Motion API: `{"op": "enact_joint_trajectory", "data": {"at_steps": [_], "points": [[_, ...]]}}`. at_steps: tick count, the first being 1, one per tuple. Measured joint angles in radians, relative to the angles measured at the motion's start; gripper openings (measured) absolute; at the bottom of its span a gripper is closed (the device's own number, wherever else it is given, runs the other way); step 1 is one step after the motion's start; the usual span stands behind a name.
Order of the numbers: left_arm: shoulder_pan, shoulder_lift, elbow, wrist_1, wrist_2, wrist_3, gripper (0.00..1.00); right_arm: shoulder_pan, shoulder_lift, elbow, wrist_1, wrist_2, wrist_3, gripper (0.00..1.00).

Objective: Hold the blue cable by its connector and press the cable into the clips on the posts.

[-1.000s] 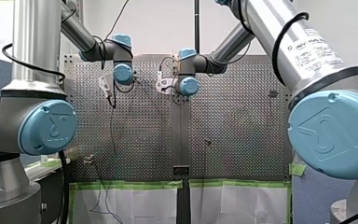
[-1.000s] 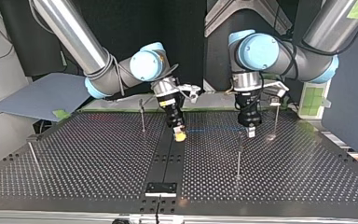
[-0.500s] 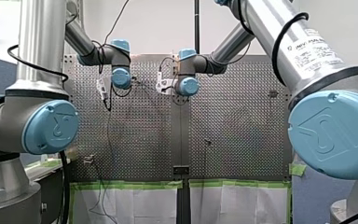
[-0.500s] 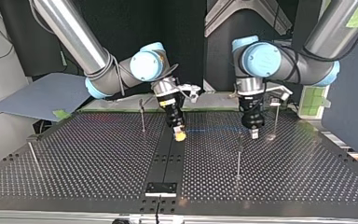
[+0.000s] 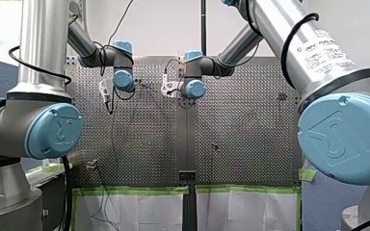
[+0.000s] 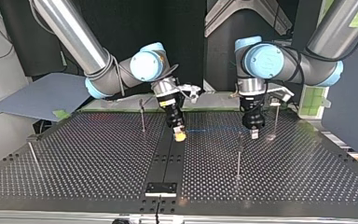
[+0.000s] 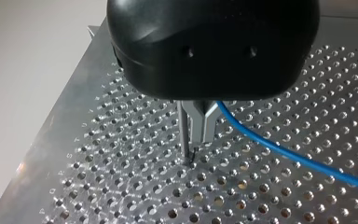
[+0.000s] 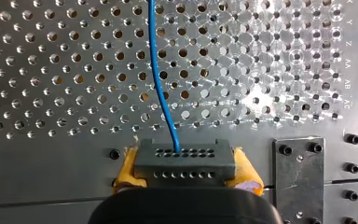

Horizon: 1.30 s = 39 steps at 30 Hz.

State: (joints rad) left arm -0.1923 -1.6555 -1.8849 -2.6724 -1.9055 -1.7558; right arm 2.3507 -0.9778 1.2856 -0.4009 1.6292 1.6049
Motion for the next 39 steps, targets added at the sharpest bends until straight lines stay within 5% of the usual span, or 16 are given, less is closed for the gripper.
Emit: {"op": "enact_joint_trajectory", "data": {"at_steps": [19,39], "points": [[-0.012,0.032,0.000,-0.029,0.010,0.018,0.00,0.004,0.000,-0.009,0.002,-0.001,0.000,0.00],[0.023,0.028,0.000,-0.012,0.012,-0.010,0.00,0.000,0.000,-0.021,0.011,-0.002,0.000,0.00]]}}
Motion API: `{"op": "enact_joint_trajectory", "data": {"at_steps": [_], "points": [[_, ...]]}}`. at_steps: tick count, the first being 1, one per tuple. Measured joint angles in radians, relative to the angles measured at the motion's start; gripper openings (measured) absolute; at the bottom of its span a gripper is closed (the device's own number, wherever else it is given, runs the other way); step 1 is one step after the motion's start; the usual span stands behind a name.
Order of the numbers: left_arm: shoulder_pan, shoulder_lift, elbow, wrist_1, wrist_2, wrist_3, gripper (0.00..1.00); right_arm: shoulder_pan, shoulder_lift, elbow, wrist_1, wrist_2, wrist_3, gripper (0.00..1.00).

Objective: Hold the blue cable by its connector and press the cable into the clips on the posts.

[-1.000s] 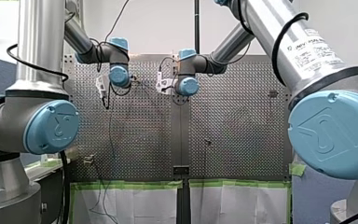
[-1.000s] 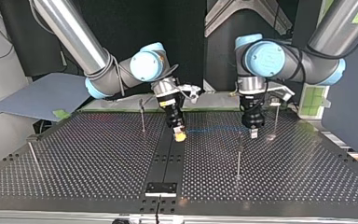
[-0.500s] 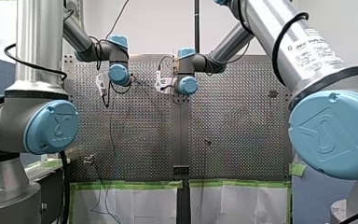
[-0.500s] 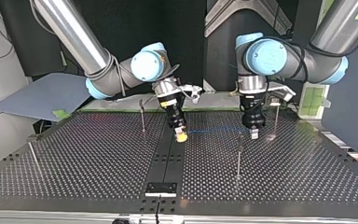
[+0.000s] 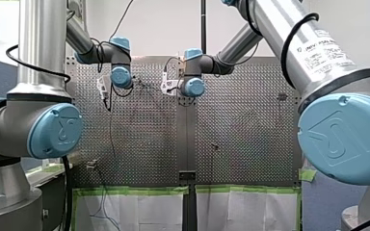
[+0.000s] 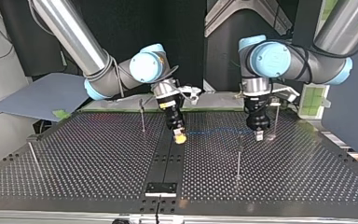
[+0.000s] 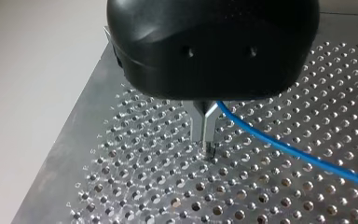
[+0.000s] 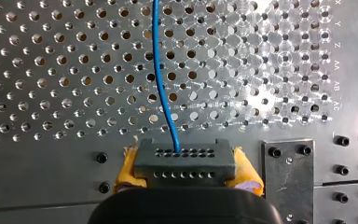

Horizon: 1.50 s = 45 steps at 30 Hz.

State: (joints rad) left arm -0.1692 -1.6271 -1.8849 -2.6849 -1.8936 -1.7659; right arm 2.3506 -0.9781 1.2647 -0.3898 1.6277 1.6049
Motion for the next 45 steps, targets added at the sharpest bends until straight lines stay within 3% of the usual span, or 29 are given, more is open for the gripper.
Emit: {"op": "enact_joint_trajectory", "data": {"at_steps": [45], "points": [[0.030,-0.015,0.003,-0.060,0.089,-0.033,0.00,-0.009,0.004,-0.023,0.001,0.000,-0.001,0.00]]}}
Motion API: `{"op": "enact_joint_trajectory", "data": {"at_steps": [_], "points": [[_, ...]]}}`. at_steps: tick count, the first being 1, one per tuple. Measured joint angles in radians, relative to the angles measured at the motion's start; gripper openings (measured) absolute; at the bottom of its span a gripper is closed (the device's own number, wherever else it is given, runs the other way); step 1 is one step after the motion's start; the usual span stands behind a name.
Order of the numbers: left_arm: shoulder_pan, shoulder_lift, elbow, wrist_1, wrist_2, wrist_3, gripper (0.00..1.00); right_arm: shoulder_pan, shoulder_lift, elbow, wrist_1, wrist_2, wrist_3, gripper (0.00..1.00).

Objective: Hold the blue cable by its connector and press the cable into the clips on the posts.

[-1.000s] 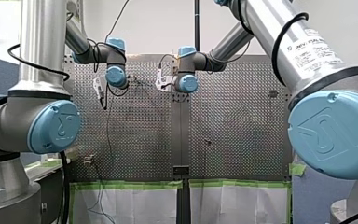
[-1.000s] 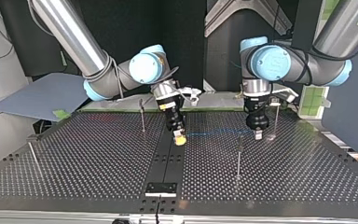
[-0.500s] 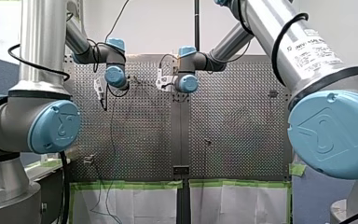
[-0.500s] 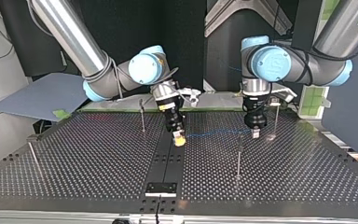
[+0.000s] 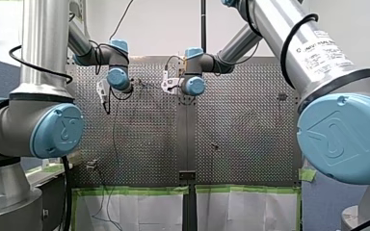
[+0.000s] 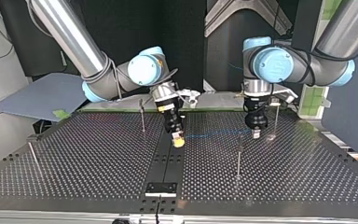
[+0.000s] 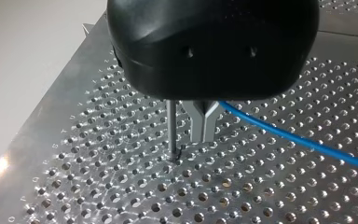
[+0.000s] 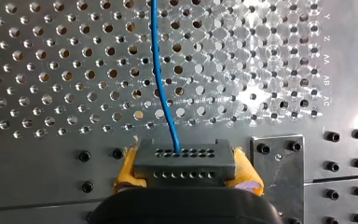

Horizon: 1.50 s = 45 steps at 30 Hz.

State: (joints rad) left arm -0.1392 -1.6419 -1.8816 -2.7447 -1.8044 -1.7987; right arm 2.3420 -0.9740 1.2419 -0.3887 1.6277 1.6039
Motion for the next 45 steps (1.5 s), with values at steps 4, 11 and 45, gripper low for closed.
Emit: {"op": "enact_joint_trajectory", "data": {"at_steps": [4,11,45], "points": [[0.005,0.000,0.017,-0.005,0.007,-0.008,0.00,-0.004,0.001,0.000,-0.001,0.000,0.000,0.00],[0.013,0.000,0.034,-0.011,0.019,-0.022,0.00,-0.009,0.002,-0.001,-0.001,-0.002,-0.001,0.00],[0.042,-0.084,0.147,-0.035,0.089,-0.095,0.00,-0.050,0.011,-0.051,-0.002,-0.007,0.003,0.00]]}}
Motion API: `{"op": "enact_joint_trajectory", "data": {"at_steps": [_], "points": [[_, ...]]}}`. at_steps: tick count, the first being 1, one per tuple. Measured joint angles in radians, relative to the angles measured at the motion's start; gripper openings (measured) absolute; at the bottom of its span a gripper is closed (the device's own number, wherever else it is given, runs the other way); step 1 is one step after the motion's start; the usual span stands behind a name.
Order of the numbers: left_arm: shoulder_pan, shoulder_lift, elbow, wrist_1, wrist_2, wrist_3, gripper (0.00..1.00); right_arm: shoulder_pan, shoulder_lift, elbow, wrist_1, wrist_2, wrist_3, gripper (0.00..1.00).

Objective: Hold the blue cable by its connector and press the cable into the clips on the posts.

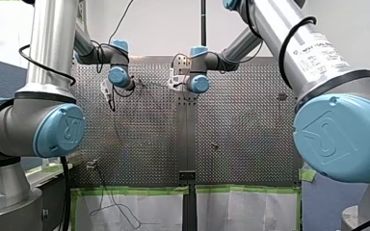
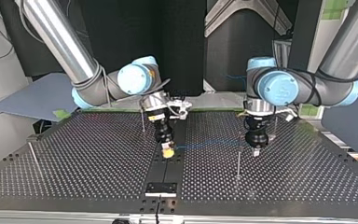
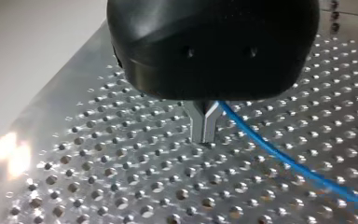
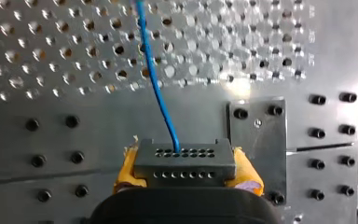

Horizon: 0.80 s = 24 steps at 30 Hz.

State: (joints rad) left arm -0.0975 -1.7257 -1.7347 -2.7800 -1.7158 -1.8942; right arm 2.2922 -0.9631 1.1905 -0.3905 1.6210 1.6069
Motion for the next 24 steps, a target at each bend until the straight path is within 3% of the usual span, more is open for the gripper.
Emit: {"op": "enact_joint_trajectory", "data": {"at_steps": [7,21,23,24], "points": [[0.019,-0.011,0.021,-0.010,0.004,-0.018,0.00,-0.008,0.033,-0.024,0.003,-0.002,0.001,0.00],[0.039,-0.045,0.034,-0.045,-0.005,0.006,0.00,-0.024,0.049,-0.032,0.003,-0.001,0.001,0.00],[0.040,-0.045,0.034,-0.051,-0.006,0.013,0.13,-0.025,0.049,-0.032,0.004,-0.001,0.000,0.00],[0.041,-0.045,0.034,-0.056,-0.008,0.018,0.13,-0.025,0.049,-0.032,0.004,-0.001,-0.001,0.00]]}}
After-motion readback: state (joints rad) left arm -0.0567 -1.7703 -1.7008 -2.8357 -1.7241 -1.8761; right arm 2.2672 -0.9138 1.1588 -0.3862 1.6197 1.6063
